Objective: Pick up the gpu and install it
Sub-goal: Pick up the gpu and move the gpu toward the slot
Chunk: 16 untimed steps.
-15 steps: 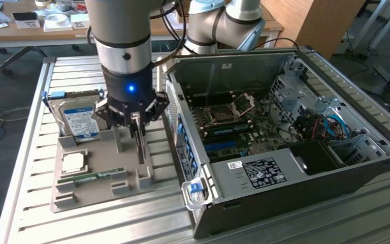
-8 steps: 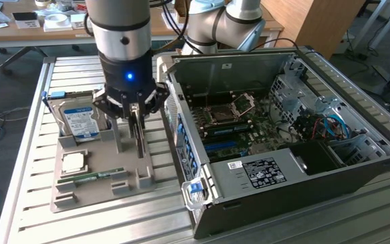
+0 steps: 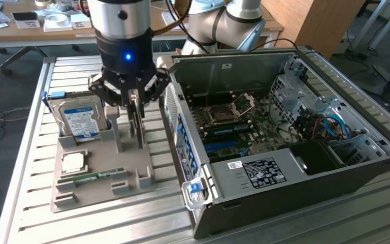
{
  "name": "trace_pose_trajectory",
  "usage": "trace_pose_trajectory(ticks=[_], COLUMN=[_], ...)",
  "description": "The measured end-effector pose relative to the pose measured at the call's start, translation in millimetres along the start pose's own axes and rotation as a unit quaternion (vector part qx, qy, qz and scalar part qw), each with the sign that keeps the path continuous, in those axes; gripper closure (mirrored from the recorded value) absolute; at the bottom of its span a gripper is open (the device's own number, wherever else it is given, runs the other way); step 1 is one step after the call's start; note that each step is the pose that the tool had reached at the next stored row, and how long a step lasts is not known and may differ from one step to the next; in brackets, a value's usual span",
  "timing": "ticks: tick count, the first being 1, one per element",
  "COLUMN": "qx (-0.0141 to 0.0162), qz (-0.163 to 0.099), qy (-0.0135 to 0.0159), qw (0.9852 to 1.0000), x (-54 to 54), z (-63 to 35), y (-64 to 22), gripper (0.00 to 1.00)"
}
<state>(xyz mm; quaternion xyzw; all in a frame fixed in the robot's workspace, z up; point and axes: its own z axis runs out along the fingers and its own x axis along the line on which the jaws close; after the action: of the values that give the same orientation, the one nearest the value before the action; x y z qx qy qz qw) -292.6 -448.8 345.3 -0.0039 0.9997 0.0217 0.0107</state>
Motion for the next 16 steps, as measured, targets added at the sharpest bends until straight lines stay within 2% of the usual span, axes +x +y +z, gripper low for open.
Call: trace_pose_trajectory(ticks=[10,16], qx=[0.0,0.0001], qz=[0.0,0.002], qy=[0.0,-0.0001], qw=[1.0,1.0], x=[-1.6,-2.2], z=[-37.1,-52.5], y=[1.6,2.3], gripper=[0.73,0.73])
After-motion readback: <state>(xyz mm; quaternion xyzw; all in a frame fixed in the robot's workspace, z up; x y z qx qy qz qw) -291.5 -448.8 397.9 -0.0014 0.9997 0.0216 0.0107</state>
